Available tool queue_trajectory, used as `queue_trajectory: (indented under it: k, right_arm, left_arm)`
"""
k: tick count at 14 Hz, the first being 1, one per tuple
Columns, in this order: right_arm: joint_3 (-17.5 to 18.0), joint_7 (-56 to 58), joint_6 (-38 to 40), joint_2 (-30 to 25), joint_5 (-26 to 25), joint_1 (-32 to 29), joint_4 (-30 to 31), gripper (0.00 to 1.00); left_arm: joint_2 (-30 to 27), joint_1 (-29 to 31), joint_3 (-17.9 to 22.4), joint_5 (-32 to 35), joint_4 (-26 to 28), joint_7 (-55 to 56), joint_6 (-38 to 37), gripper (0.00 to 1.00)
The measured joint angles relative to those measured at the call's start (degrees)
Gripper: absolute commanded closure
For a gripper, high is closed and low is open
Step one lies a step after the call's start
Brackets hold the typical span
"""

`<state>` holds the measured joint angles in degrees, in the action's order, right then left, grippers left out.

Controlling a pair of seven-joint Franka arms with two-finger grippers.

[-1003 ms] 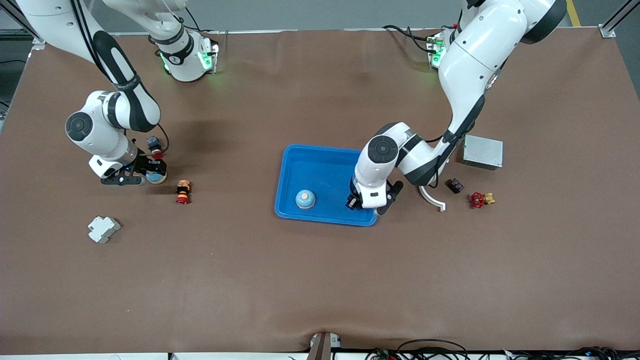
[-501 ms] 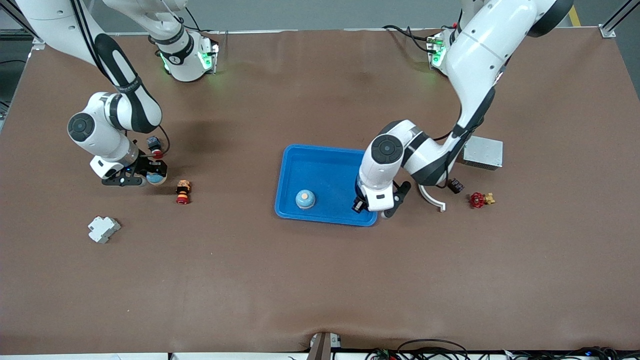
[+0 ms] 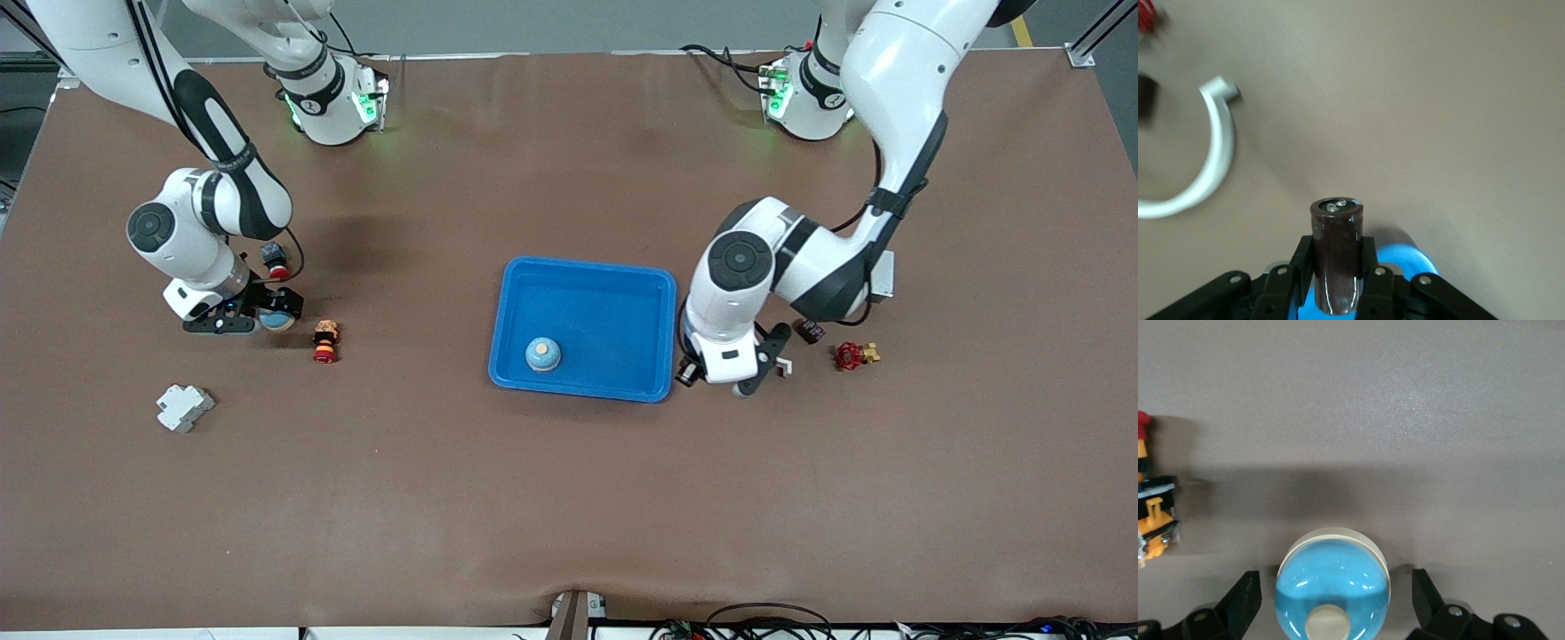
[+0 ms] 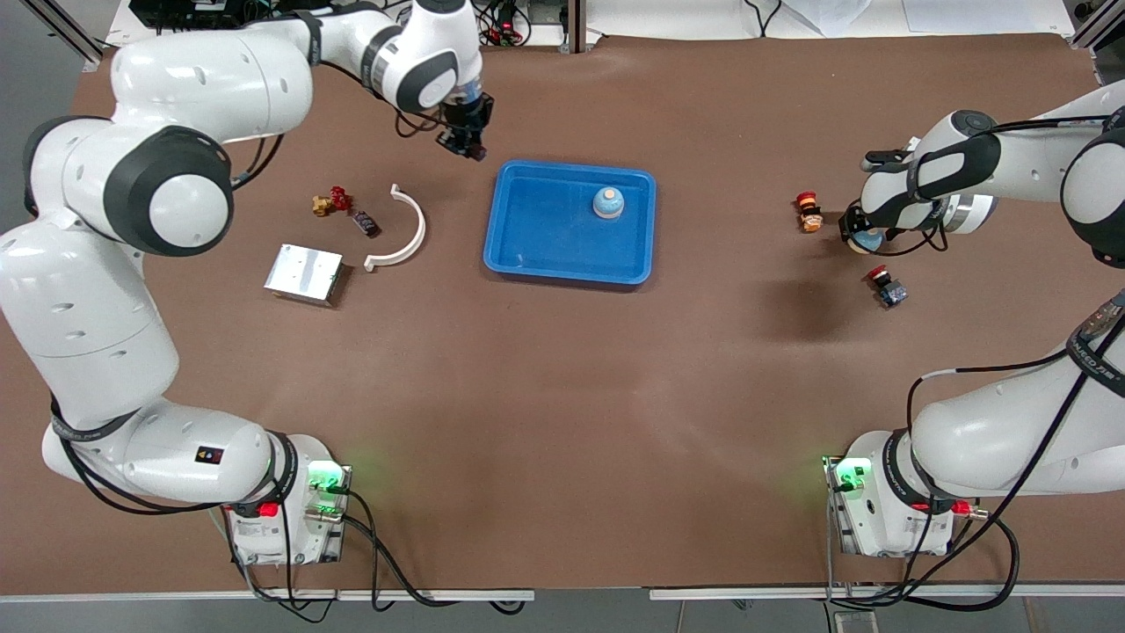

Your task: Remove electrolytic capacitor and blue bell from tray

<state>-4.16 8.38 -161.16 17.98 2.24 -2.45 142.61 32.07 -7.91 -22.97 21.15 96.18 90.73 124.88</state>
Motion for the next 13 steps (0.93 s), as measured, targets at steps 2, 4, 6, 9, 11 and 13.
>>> queue_trajectory:
  k: [2, 4, 6, 9, 11, 13]
  right_arm:
    - [0.00, 0.00, -0.09, 0.15, 0.00, 0.00, -0.04, 0.00]
    - [0.01, 0.00, -0.09, 0.15, 0.00, -0.01, -0.10, 0.00]
    - [0.03, 0.00, -0.09, 0.15, 0.00, -0.01, -0.23, 0.00]
    - [0.26, 0.00, -0.09, 0.12, 0.00, -0.01, -0.58, 0.00]
    - [0.59, 0.00, 1.85, -0.26, 0.00, 0.00, -1.28, 0.00]
    - [0.87, 0.00, 9.64, -1.79, 0.00, 0.02, -3.69, 0.00]
  left_arm:
    - [-0.55, 3.23, 0.03, 0.00, 0.03, -6.49, -2.44, 1.00]
    - [-0.68, 6.43, 0.02, 0.00, 0.21, -12.24, -3.39, 1.00]
    - [-0.68, 9.04, 0.03, 0.00, 0.89, -17.13, -3.71, 1.00]
    - [-0.68, 12.17, 0.07, 0.00, 1.89, -24.53, -5.07, 1.00]
    - [-0.68, 15.11, 0.10, 0.00, 3.11, -29.11, -5.21, 1.00]
    - [-0.64, 17.65, 0.18, 0.08, 4.30, -34.62, -5.21, 1.00]
